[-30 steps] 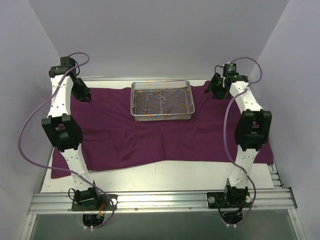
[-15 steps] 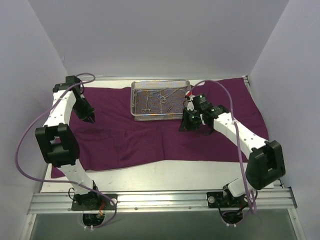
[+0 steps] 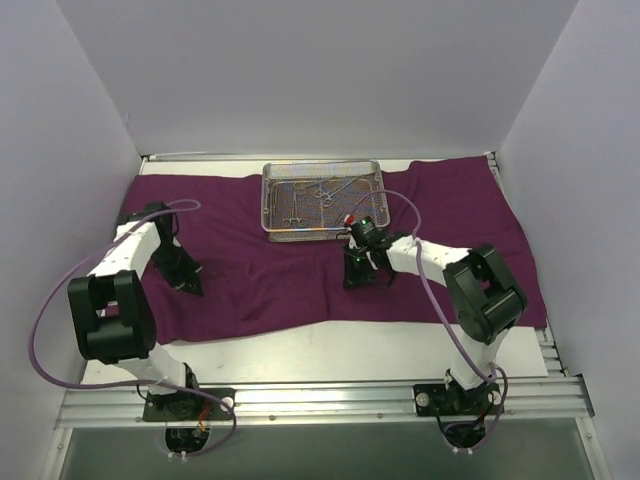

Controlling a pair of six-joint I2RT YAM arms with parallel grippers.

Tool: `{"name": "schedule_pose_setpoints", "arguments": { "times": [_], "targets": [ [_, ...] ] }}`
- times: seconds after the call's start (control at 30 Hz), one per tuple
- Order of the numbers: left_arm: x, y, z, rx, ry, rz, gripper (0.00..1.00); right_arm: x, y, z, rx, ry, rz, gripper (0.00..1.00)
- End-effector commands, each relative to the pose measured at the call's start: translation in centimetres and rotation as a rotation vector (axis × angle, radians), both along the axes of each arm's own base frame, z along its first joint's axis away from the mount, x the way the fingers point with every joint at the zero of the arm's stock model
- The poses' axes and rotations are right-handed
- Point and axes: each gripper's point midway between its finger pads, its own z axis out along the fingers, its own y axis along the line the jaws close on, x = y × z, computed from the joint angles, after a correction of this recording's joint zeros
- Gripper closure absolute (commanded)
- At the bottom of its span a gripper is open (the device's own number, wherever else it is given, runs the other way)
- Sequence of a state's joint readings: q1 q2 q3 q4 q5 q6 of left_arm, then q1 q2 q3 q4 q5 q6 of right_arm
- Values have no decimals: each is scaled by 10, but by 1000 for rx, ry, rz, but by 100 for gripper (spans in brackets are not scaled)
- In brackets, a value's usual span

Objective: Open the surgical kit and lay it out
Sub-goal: Smooth out the surgical kit at the center of the board.

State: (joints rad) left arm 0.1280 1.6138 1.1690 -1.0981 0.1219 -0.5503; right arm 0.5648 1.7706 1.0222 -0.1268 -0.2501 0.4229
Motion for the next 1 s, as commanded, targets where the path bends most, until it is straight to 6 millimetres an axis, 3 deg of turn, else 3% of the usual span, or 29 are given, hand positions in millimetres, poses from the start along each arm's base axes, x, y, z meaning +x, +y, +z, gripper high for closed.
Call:
{"name": "schedule_pose_setpoints", "arguments": {
  "times": [0.0, 0.07, 0.17, 0.27, 0.4, 0.57, 0.7, 0.8, 0.83, 0.87, 0.97],
  "targets": [
    [3, -6, -21, -39, 34, 65, 98, -15, -8, -23, -45, 41, -33, 100],
    [-3, -5, -34, -51, 90, 81, 98, -29, -10, -30, -75, 63, -12, 100],
    [-2, 1, -35, -31, 100, 84, 98, -46, -19, -31, -122, 102, 9, 100],
    [8, 10, -18, 12, 34, 92, 98, -77, -32, -35, -166, 212, 34, 100],
    [19, 16, 4, 48, -41, 92, 98, -118, -47, -25, -213, 291, 56, 100],
    [24, 30, 27, 122, -80, 76, 98, -136, -57, 0, -206, 292, 39, 100],
    [25, 42, 38, 179, -95, 76, 98, -112, -48, 27, -181, 173, 68, 100],
    [30, 43, 42, 183, -113, 76, 98, -78, -25, 57, -132, 75, 92, 100],
    [32, 43, 42, 181, -118, 74, 98, -67, -21, 65, -134, 38, 95, 100],
    [36, 43, 44, 181, -124, 67, 98, -46, -13, 86, -117, -26, 80, 100],
    [50, 39, 45, 149, -156, 42, 98, -1, -11, 102, -137, -107, 20, 100]
  ]
}}
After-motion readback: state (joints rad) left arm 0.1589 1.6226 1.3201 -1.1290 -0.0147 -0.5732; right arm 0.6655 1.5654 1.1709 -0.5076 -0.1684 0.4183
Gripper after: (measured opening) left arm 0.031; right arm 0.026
